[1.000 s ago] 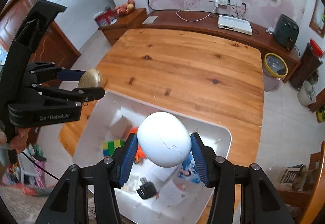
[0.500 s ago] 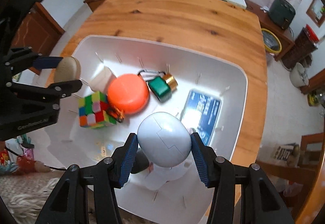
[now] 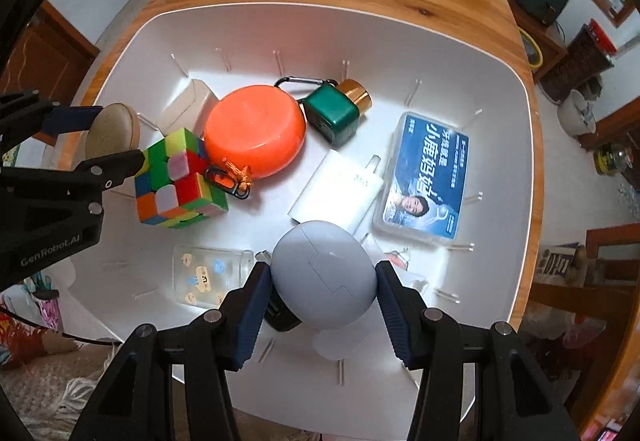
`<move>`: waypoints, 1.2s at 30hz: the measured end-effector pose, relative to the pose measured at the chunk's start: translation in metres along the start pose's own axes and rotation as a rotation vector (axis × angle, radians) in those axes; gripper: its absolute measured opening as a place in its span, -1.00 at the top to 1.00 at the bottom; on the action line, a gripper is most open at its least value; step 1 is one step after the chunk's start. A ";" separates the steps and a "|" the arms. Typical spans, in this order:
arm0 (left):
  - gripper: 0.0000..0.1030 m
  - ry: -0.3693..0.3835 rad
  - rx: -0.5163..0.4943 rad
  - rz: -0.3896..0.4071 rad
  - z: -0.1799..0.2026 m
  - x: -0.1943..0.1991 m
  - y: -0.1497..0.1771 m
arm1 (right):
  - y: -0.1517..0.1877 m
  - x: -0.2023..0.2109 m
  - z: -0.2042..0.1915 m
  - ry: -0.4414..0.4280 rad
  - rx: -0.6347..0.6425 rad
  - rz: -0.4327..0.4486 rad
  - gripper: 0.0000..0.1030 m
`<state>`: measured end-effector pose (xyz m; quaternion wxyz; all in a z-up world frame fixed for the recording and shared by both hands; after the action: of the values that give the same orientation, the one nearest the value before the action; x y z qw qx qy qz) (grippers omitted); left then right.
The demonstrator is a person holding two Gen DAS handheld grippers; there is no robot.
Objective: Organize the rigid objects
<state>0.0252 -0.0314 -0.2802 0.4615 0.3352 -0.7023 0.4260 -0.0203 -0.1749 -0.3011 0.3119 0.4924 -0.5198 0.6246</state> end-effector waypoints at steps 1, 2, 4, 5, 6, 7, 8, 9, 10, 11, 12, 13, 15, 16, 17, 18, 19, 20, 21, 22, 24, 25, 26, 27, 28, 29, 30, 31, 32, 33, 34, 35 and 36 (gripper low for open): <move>-0.14 0.000 -0.002 0.000 0.001 0.000 0.000 | 0.001 0.000 0.000 -0.001 -0.010 0.001 -0.04; -0.14 0.000 -0.003 -0.001 0.001 -0.001 0.001 | 0.002 0.001 0.000 0.000 -0.013 0.002 -0.05; -0.15 0.000 -0.004 -0.006 0.002 -0.002 0.002 | 0.002 0.002 0.000 0.008 -0.016 0.003 -0.05; -0.15 0.000 -0.002 -0.010 0.002 -0.002 0.002 | 0.003 0.003 0.000 0.013 -0.016 0.002 -0.05; -0.15 0.000 -0.002 -0.012 0.002 -0.002 0.003 | 0.003 0.002 -0.001 0.018 -0.015 0.001 -0.05; -0.15 0.002 0.000 -0.015 0.002 -0.002 0.004 | 0.003 0.003 -0.001 0.024 -0.012 0.000 -0.05; -0.15 0.003 -0.001 -0.018 -0.001 -0.005 0.004 | 0.003 0.003 -0.002 0.025 -0.012 -0.002 -0.05; -0.15 0.004 -0.001 -0.021 0.000 -0.005 0.005 | 0.004 0.004 -0.002 0.026 -0.012 -0.004 -0.05; -0.17 0.004 -0.001 -0.022 -0.001 -0.005 0.005 | 0.004 0.004 -0.003 0.026 -0.012 -0.006 -0.05; -0.24 0.002 -0.002 -0.021 -0.001 -0.004 0.005 | 0.004 0.005 -0.003 0.027 -0.012 -0.004 -0.06; -0.28 -0.001 -0.003 -0.017 0.000 -0.003 0.005 | 0.004 0.005 -0.004 0.027 -0.012 -0.001 -0.07; -0.37 -0.003 -0.004 -0.013 0.000 -0.002 0.004 | 0.004 0.007 -0.004 0.025 -0.012 0.005 -0.09; -0.40 -0.006 -0.004 -0.004 0.000 0.000 0.004 | 0.002 0.011 -0.006 0.026 -0.007 0.020 -0.24; -0.41 -0.008 -0.004 -0.003 -0.001 0.001 0.004 | 0.001 0.012 -0.006 0.028 -0.005 0.028 -0.25; -0.42 -0.009 -0.003 -0.002 -0.001 0.002 0.003 | -0.001 0.015 -0.007 0.030 -0.002 0.037 -0.25; -0.43 -0.011 -0.001 -0.001 -0.001 0.003 0.003 | -0.001 0.016 -0.007 0.031 -0.001 0.041 -0.25; -0.46 -0.013 0.001 0.000 -0.002 0.003 0.003 | -0.002 0.018 -0.007 0.031 0.000 0.044 -0.25; -0.51 -0.017 0.005 0.001 -0.003 0.004 0.004 | -0.003 0.020 -0.007 0.032 0.001 0.049 -0.25; -0.51 -0.018 0.010 0.002 -0.004 0.005 0.004 | -0.004 0.022 -0.008 0.033 0.003 0.054 -0.25; -0.51 -0.016 0.015 0.004 -0.006 0.006 0.003 | -0.004 0.024 -0.008 0.035 0.005 0.058 -0.25; -0.51 -0.003 0.033 0.005 -0.009 0.009 0.004 | -0.006 0.029 -0.009 0.036 0.008 0.069 -0.25; -0.51 0.001 0.041 0.008 -0.011 0.011 0.003 | -0.007 0.033 -0.010 0.037 0.009 0.077 -0.25; -0.51 0.000 0.045 0.013 -0.013 0.014 0.003 | -0.008 0.035 -0.009 0.037 0.010 0.082 -0.25; -0.51 -0.002 0.049 0.020 -0.015 0.016 0.002 | -0.009 0.038 -0.010 0.038 0.010 0.089 -0.25; -0.51 -0.005 0.052 0.027 -0.017 0.019 0.002 | -0.010 0.041 -0.010 0.040 0.011 0.093 -0.25; -0.51 -0.006 0.058 0.036 -0.019 0.023 0.001 | -0.011 0.043 -0.010 0.043 0.012 0.100 -0.25; -0.51 -0.004 0.063 0.043 -0.020 0.026 0.001 | -0.012 0.046 -0.011 0.044 0.012 0.106 -0.25; -0.51 -0.003 0.067 0.051 -0.022 0.030 0.001 | -0.014 0.050 -0.012 0.044 0.013 0.115 -0.25; -0.51 -0.005 0.071 0.060 -0.024 0.034 0.000 | -0.015 0.053 -0.012 0.045 0.013 0.122 -0.25; -0.51 -0.011 0.075 0.069 -0.026 0.039 -0.001 | -0.016 0.056 -0.013 0.047 0.015 0.128 -0.25; -0.51 -0.015 0.077 0.075 -0.028 0.042 -0.002 | -0.018 0.061 -0.014 0.049 0.018 0.138 -0.25; -0.51 -0.018 0.081 0.090 -0.030 0.048 -0.004 | -0.019 0.066 -0.015 0.051 0.021 0.151 -0.25; -0.51 -0.020 0.084 0.101 -0.032 0.052 -0.005 | -0.021 0.070 -0.015 0.052 0.022 0.165 -0.25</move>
<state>0.0226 -0.0085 -0.2238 0.4179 0.3225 -0.7044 0.4745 -0.0283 -0.1631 -0.2278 0.2675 0.4350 -0.5433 0.6663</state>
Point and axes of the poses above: each gripper's, at about its wrist camera, not at the fingertips, and x roughly against the way its jaws point, z to its right, y to its underside, the point moved 6 cm from there along -x, roughly the way its jaws point, and after that the axes turned 11 degrees about z, right-handed, at the moved point
